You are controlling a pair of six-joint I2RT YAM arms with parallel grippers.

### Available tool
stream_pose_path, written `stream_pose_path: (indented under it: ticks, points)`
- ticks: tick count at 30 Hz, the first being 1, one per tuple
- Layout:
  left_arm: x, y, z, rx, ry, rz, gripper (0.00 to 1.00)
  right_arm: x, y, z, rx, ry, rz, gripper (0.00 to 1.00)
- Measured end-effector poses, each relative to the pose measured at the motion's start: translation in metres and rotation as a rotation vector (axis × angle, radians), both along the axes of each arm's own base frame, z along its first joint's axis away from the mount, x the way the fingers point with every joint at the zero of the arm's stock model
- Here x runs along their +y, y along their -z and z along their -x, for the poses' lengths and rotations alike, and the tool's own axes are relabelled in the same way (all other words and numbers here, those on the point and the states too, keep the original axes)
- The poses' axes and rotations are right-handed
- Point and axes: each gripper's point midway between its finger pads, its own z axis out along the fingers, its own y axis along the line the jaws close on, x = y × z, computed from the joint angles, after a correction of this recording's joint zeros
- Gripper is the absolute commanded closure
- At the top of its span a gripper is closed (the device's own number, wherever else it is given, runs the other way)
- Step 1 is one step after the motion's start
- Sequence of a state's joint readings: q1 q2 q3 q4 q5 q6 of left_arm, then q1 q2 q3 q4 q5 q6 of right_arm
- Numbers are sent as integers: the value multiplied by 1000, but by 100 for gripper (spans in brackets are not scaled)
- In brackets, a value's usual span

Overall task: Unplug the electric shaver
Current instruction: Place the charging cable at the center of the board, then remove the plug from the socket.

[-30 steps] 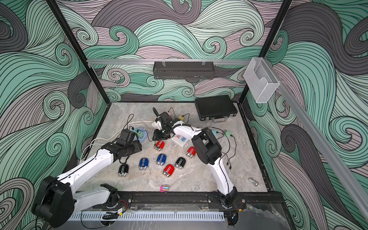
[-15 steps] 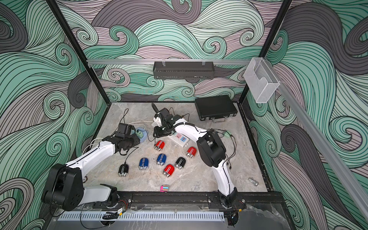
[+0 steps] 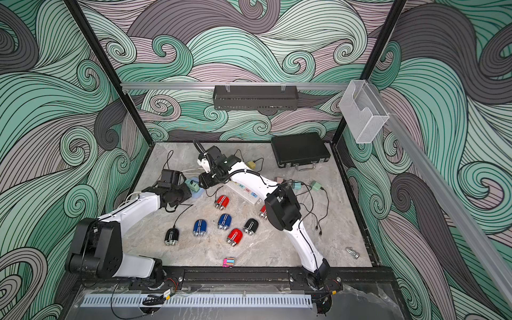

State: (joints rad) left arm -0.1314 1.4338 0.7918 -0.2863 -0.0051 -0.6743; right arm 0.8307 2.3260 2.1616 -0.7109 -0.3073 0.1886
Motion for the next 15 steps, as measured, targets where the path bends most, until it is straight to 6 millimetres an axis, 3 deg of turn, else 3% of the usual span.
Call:
stream_pose_path:
  ticks: [7,15]
  points:
    - [4,13,-6,19,-22,25,64,8,16,-5,-31,-22,65,40]
    - [10,10,-15,-2,-39,41,65,14,27,-14,-62,-54,88,41]
